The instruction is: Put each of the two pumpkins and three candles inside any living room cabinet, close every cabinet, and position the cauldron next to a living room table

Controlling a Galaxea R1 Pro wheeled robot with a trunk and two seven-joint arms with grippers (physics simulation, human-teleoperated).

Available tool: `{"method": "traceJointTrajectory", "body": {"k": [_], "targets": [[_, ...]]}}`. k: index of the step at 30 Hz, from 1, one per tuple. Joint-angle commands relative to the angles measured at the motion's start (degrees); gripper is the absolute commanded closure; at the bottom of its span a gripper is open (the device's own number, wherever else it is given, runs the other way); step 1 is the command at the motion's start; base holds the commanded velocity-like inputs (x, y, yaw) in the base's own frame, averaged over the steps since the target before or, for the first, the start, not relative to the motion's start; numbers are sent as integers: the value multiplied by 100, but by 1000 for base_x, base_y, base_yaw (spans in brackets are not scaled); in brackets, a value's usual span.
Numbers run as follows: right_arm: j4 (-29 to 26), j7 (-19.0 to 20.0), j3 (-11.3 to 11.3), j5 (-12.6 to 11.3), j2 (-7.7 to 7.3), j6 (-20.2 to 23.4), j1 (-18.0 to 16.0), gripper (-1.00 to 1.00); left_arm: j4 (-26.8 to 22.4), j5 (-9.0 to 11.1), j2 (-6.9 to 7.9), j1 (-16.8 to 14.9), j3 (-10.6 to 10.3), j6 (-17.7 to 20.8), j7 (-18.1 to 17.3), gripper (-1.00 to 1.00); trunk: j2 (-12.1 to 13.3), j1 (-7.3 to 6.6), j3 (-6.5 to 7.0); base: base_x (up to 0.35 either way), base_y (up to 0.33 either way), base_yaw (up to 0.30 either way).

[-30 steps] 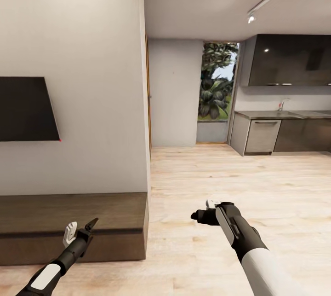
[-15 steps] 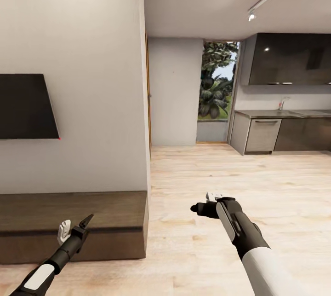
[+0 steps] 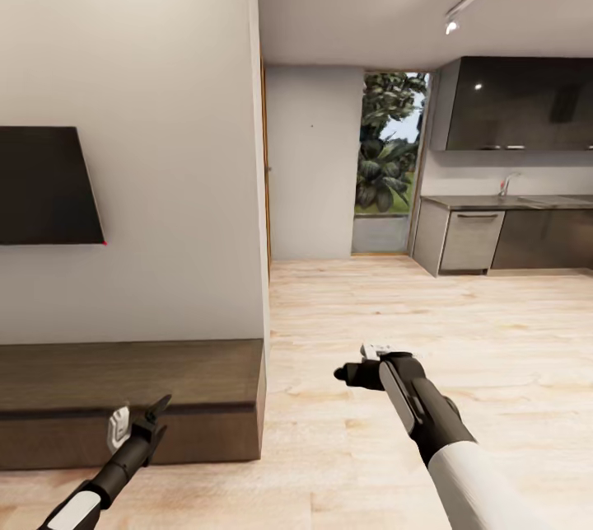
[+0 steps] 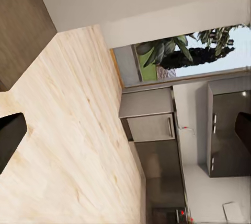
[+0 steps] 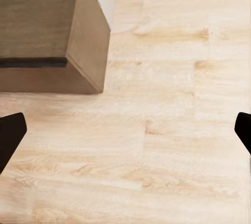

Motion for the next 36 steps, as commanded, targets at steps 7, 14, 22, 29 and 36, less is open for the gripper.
{"method": "traceJointTrajectory", "body": {"k": [7, 14, 22, 29, 36], "targets": [[-26, 6, 348, 7, 22, 5, 8, -100, 58, 47, 6, -4, 2, 64, -228, -100, -287, 155, -133, 0, 0, 0], [-29, 6, 415, 11, 18, 2, 12, -100, 61, 47, 21, -3, 2, 135, -253, -100, -567, 308, -259, 0, 0, 0], [-29, 5, 422, 12, 21, -6, 14, -100, 67, 55, 18, -3, -8, 408, -254, -100, -888, 484, -403, 0, 0, 0], [-25, -3, 428, 12, 21, 1, 14, -100, 77, 49, 17, -3, -7, 428, -242, -100, -1169, 638, -528, 0, 0, 0], [-29, -3, 428, 12, 21, 2, 15, -100, 79, 54, 17, -3, -6, 437, -249, -100, -1450, 792, -654, 0, 0, 0]]}}
